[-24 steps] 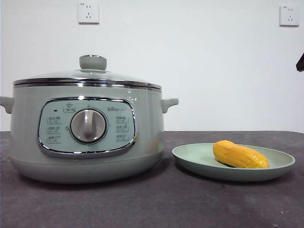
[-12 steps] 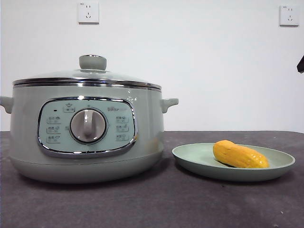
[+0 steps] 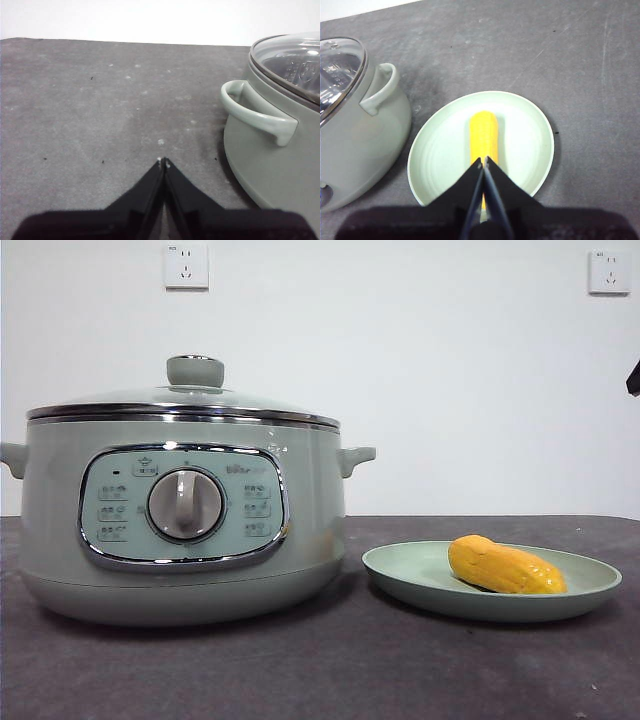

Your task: Take the corn out from the steamer,put the corn on the plate,close the lid

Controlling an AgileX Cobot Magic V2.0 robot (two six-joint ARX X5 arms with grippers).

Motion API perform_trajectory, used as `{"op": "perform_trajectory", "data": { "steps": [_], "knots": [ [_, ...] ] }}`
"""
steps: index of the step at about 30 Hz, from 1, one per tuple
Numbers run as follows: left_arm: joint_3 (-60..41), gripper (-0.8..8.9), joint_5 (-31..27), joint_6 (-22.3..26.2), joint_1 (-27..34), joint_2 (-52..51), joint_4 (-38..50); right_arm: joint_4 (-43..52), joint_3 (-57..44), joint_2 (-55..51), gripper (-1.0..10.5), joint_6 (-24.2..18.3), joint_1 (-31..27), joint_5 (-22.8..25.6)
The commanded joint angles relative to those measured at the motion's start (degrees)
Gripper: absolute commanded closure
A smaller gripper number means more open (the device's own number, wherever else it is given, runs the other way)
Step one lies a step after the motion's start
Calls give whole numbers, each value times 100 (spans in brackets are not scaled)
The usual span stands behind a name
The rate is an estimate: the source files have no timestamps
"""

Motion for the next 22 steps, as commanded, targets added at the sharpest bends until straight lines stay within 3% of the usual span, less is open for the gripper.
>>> {"op": "perform_trajectory", "data": {
  "steps": [1,19,22],
  "knots": [
    [-85,817,-17,-39,22,-13,28,33,-55,2,945,52,7,-2],
    [-85,817,-17,-39,22,-13,28,28,-55,-2,945,31,9,2],
    [-85,817,-15,-39,22,-13,31,-33,-68,-225,945,-527,-4,44]
  ]
}}
